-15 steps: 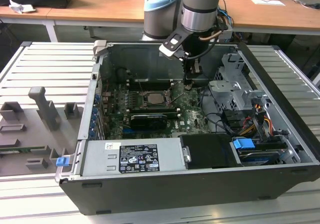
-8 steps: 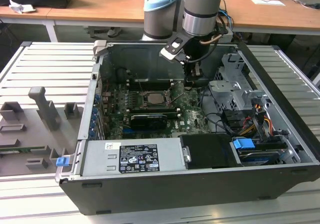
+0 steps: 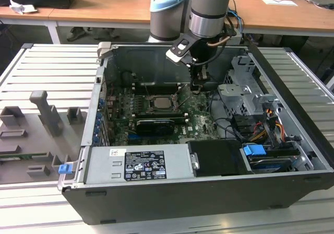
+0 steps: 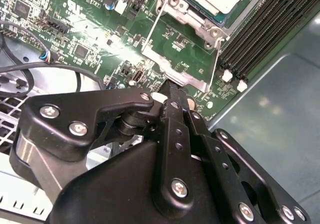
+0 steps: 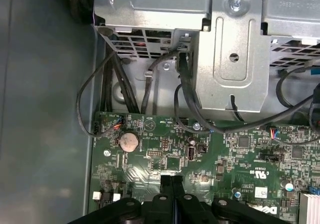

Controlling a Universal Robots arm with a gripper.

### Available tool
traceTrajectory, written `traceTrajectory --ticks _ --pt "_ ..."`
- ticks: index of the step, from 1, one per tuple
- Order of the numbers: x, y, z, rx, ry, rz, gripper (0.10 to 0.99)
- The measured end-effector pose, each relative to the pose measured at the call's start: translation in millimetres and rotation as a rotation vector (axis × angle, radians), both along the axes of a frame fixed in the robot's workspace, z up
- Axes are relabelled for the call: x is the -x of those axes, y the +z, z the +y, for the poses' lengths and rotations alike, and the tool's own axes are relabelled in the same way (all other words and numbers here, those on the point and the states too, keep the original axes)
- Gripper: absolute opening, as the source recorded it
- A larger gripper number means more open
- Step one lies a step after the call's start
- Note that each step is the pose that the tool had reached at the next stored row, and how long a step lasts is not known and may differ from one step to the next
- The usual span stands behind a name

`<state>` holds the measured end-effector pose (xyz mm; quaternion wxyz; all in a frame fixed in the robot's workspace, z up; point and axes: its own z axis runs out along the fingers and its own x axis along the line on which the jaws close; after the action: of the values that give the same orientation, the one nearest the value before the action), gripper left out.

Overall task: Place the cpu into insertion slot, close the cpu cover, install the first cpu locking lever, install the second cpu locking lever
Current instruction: 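Close the cpu cover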

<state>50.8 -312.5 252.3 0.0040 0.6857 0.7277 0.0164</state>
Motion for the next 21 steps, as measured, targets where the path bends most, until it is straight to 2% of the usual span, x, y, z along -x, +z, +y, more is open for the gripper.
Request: traceTrajectory --ticks 8,11,21 --pt "1.3 0.0 0.0 0.000 0.000 0.0000 0.106" --pt "4.4 0.0 0.1 0.000 0.000 0.0000 0.106" --pt "26.3 -1.9 0.0 0.000 0.000 -0.0010 0.106"
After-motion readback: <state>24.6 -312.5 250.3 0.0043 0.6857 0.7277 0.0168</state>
